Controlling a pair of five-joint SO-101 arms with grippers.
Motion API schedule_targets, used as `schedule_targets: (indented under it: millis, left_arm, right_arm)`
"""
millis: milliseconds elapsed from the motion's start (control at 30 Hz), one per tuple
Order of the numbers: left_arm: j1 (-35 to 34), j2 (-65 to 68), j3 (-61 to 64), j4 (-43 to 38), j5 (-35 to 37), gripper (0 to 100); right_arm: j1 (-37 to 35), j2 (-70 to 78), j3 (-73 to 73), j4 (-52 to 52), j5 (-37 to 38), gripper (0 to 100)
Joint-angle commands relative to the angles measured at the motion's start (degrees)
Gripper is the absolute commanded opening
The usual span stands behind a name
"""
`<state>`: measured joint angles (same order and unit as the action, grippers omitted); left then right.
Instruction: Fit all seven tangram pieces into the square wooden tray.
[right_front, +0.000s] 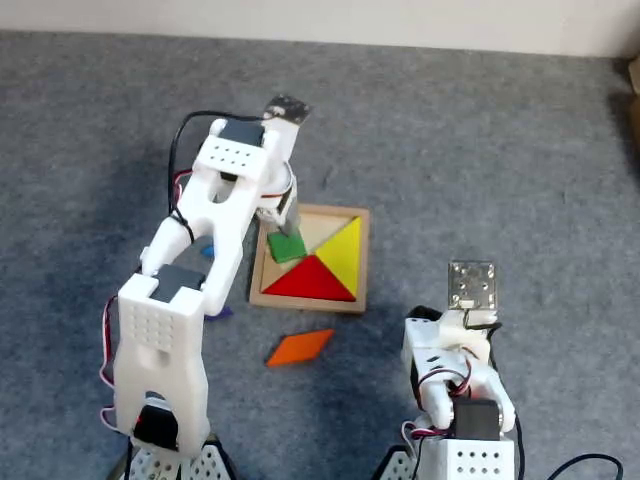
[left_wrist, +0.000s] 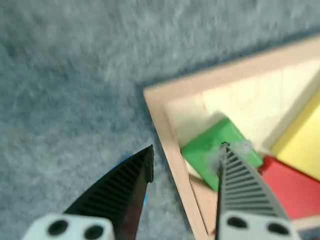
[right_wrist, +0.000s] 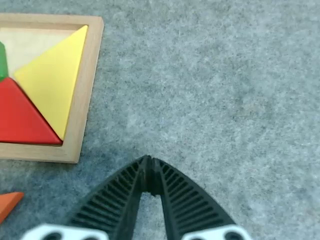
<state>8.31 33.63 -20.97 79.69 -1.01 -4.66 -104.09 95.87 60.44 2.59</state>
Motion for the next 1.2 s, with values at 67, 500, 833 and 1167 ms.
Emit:
schedule_targets:
  millis: [67, 500, 833, 1167]
  left_arm:
    - [-1.89, -3.38, -0.13, -4.31, 0.53, 20]
    - [-2.59, 2.86, 0.31, -2.81, 0.18, 20]
    - [-1.01, -4.09, 0.66, 5.54, 0.53, 20]
    - [-0.75, -7.43, 0.13, 5.27, 0.53, 20]
  right_arm:
    - [0.84, -0.22, 5.93, -1.71, -0.53, 0.5]
    - [0.84, -0.22, 5.93, -1.71, -0.53, 0.5]
    - [0.84, -0.22, 5.93, -1.71, -0.53, 0.5]
    - [0.84, -0.22, 5.93, -1.71, -0.53, 0.5]
